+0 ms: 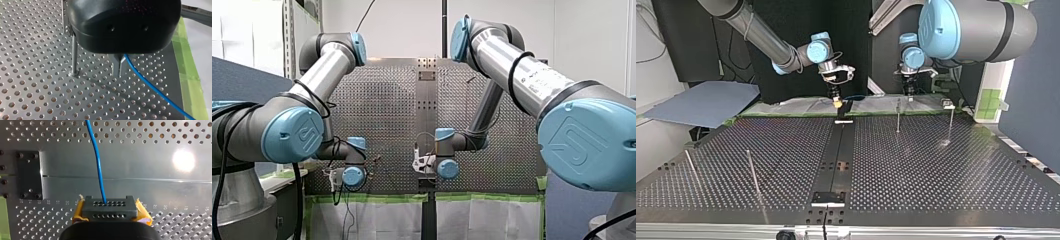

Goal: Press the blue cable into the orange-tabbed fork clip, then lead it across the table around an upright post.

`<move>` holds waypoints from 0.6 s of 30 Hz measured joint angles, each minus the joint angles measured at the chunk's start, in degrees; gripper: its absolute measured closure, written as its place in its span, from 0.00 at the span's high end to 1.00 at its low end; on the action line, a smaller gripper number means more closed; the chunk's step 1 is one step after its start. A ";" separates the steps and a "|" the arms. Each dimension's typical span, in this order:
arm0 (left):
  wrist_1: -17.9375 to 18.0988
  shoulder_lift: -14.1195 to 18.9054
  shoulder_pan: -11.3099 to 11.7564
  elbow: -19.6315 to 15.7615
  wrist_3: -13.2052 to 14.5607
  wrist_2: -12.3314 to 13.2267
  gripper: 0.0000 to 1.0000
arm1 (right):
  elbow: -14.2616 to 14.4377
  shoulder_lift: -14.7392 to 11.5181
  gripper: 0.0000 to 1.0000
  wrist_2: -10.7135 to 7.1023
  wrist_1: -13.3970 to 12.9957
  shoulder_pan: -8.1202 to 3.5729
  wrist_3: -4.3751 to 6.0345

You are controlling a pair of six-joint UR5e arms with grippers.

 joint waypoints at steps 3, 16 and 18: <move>0.34 0.44 0.14 -0.83 0.10 -0.07 0.00 | -0.16 0.00 0.00 0.00 0.09 0.05 -0.03; 1.59 4.46 -0.09 -3.72 0.13 0.92 0.00 | -0.50 0.00 0.00 0.00 0.54 -0.02 0.06; 1.90 4.48 -0.04 -3.70 0.06 1.05 0.00 | -0.51 0.00 0.00 0.00 0.77 -0.08 0.01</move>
